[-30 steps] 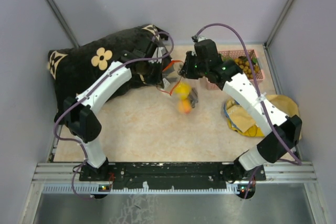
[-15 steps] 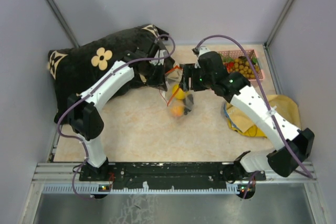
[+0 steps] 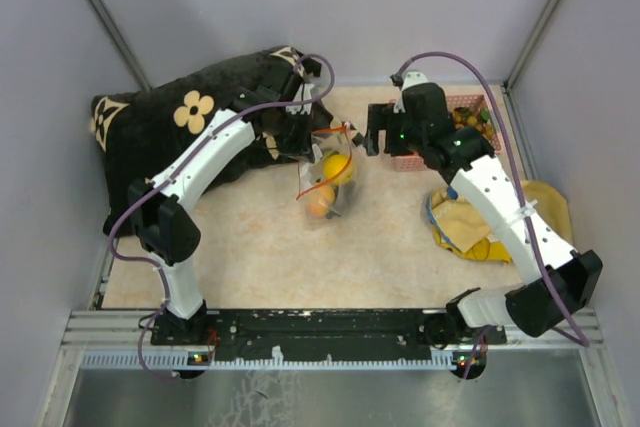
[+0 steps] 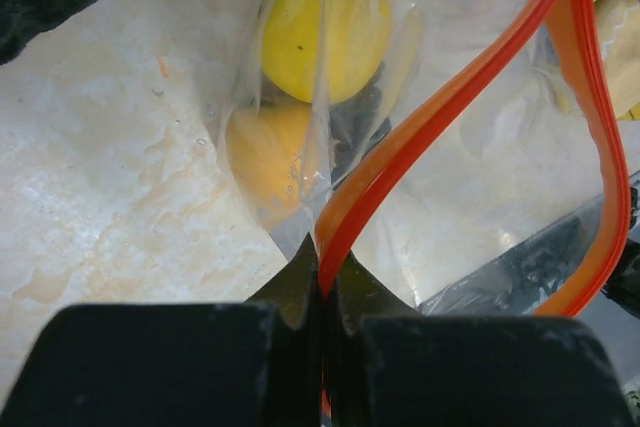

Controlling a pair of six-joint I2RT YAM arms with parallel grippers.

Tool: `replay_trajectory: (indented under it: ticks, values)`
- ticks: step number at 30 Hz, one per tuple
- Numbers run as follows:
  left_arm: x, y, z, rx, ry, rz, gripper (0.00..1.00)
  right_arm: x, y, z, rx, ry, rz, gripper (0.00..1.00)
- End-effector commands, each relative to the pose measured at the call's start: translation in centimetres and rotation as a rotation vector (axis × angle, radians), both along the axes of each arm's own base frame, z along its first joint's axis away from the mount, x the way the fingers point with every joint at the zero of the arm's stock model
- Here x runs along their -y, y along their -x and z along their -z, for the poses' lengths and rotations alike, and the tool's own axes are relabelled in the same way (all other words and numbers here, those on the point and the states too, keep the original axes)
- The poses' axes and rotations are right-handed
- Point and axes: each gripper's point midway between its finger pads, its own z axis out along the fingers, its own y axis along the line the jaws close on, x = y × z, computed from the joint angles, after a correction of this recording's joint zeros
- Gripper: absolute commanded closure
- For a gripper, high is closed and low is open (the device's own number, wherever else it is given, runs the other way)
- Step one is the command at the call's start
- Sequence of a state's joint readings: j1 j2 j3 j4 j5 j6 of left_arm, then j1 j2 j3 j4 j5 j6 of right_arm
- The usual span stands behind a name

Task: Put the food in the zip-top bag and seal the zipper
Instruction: Place the fake fruit in the zipper food storage bag, then pick up the fake fruit from the bin.

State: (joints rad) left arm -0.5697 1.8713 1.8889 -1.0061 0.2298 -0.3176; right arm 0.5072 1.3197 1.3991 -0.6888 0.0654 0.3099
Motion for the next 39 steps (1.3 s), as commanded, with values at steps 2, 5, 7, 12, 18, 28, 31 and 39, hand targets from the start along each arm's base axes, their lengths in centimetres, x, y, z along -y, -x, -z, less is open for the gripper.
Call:
replay_trajectory:
  ticks: [2,5,7,12,18,28,31,39]
  values:
    - [-1.5,-0.3,-2.0,0.079,-0.046,0.012,1.00,2.9,-4.3,-2.1,0.085,0.046,0.058,0.17]
    - [-1.9,-0.4,-2.4,0.099,-0.063,0.020,1.00,4.5,-6.6,-0.8,0.060,0.060,0.092,0.17]
    - [-2.1,-0.5,-2.9,0.118,-0.071,0.021,1.00,5.7,-8.0,0.0,0.045,0.064,0.118,0.17]
    - [-2.4,-0.9,-4.5,0.178,-0.077,0.035,1.00,8.6,-11.2,3.5,-0.028,0.077,0.189,0.17]
    - [-2.9,-1.2,-5.0,0.225,-0.089,0.038,1.00,11.0,-14.6,9.6,-0.140,0.103,0.254,0.18]
    - [-3.1,-0.8,-3.5,0.189,-0.100,0.028,1.00,11.8,-16.8,15.3,-0.295,0.143,0.271,0.14]
    - [-3.2,-0.7,-3.3,0.187,-0.106,0.021,1.00,12.2,-16.7,16.9,-0.332,0.160,0.278,0.13]
    - [-3.3,-0.7,-3.0,0.177,-0.110,0.015,1.00,12.2,-15.1,20.6,-0.460,0.182,0.250,0.11]
